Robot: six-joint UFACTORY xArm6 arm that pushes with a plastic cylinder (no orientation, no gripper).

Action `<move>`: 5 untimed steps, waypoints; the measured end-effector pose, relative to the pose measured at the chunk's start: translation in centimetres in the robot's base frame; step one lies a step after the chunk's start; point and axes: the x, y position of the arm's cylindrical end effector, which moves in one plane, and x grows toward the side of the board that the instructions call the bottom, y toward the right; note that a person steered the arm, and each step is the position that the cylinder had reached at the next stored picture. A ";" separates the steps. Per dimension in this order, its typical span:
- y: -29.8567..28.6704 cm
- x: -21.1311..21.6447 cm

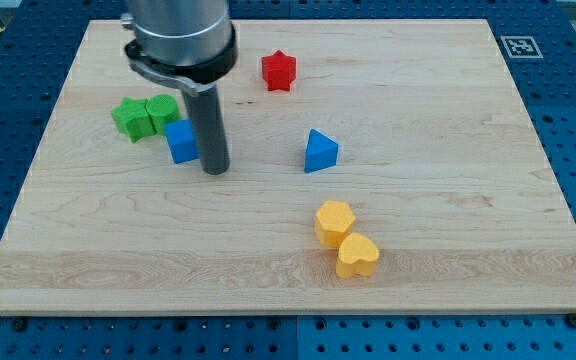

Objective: Move the blue triangle below the green circle

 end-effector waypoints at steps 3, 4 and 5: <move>-7.4 -3.2; -5.7 -3.2; -0.2 -3.3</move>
